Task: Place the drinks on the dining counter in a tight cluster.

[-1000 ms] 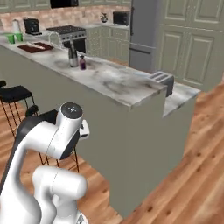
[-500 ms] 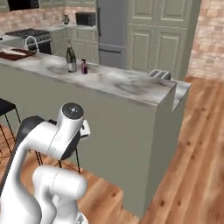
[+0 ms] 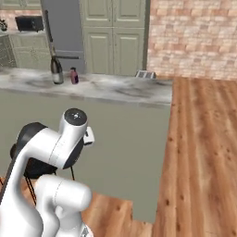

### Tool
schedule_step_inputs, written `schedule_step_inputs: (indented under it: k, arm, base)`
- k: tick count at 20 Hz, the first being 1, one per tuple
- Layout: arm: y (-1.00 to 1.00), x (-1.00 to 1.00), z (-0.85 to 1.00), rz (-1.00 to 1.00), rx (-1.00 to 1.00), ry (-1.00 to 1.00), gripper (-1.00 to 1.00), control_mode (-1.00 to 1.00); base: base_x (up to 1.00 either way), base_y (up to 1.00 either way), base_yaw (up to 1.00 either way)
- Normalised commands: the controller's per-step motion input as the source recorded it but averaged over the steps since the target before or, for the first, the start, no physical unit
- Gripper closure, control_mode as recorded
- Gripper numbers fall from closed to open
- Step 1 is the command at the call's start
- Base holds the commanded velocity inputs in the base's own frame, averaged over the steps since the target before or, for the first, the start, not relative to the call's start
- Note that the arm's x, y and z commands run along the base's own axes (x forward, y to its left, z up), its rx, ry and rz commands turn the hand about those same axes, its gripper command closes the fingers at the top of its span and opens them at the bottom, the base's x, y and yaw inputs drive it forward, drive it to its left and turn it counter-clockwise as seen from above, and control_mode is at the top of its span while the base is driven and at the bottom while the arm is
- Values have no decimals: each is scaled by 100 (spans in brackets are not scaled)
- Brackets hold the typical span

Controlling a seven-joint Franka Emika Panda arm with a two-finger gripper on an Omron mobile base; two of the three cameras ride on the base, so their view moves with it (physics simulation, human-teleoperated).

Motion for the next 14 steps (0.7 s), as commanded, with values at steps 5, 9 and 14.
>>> schedule_step_inputs:
  k: [5,9,14]
  arm:
    - [0,0,0,0,0,0,100,100]
    - [0,0,0,0,0,0,100,100]
    - [0,0,0,0,0,0,100,100]
  base:
    - [20,24,-36]
    - [17,44,-20]
    - [47,38,-7]
